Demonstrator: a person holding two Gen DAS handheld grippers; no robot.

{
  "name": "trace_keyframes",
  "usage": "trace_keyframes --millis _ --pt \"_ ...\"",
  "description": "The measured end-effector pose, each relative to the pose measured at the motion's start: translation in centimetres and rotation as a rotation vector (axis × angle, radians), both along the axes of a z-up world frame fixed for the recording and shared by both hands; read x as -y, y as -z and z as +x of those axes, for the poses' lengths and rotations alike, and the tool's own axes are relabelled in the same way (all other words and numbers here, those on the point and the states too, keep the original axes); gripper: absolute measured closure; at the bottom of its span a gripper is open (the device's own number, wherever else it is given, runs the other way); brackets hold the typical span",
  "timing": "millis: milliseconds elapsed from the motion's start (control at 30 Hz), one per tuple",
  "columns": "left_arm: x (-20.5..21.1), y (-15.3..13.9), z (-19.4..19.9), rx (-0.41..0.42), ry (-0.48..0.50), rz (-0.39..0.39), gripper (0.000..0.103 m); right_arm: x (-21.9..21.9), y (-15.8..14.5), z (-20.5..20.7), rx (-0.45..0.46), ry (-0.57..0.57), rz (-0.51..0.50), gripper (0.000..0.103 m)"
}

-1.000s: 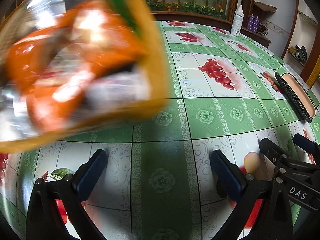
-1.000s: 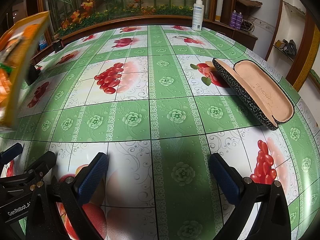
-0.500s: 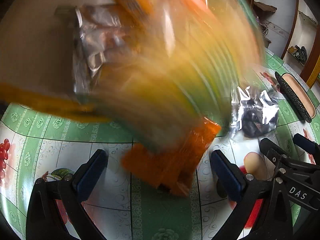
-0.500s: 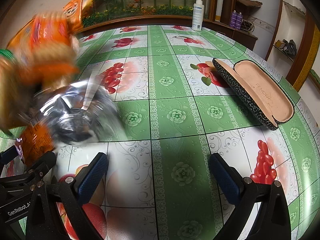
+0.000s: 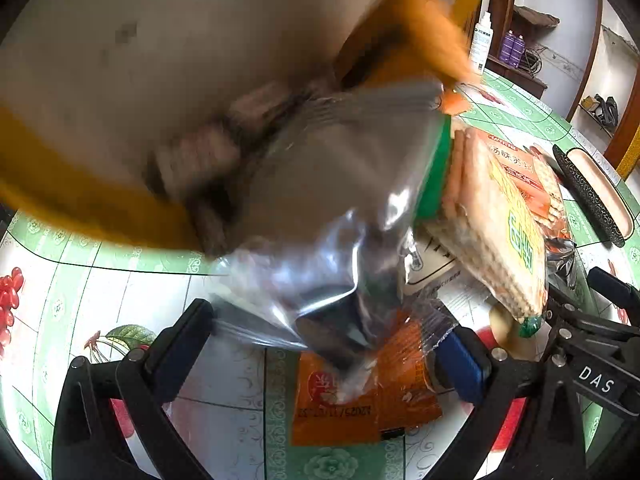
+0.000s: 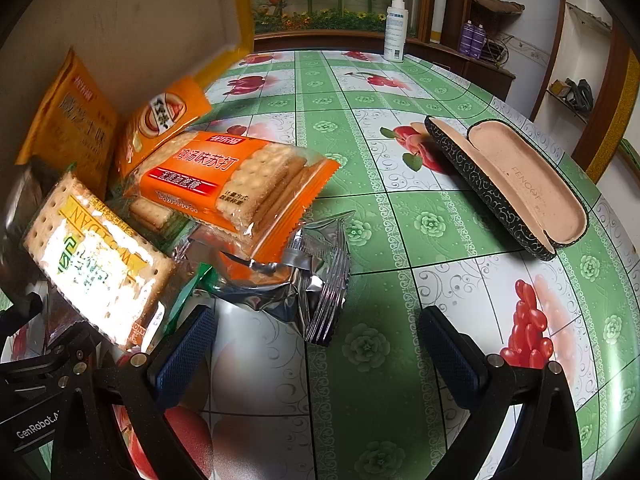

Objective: Organize snacks

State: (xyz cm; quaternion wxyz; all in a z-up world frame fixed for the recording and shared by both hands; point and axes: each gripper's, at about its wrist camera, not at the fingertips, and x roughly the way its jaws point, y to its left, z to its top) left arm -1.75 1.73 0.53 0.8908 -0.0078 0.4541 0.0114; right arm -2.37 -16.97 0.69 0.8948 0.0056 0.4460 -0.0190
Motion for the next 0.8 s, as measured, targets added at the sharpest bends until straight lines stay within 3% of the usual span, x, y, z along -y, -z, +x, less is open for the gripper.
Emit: trace_keyframes --millis 800 --pt "0.78 -0.21 0.47 -0.002 0.001 0.002 0.000 -0.13 0.09 -0.10 0.002 0.000 0.000 0.001"
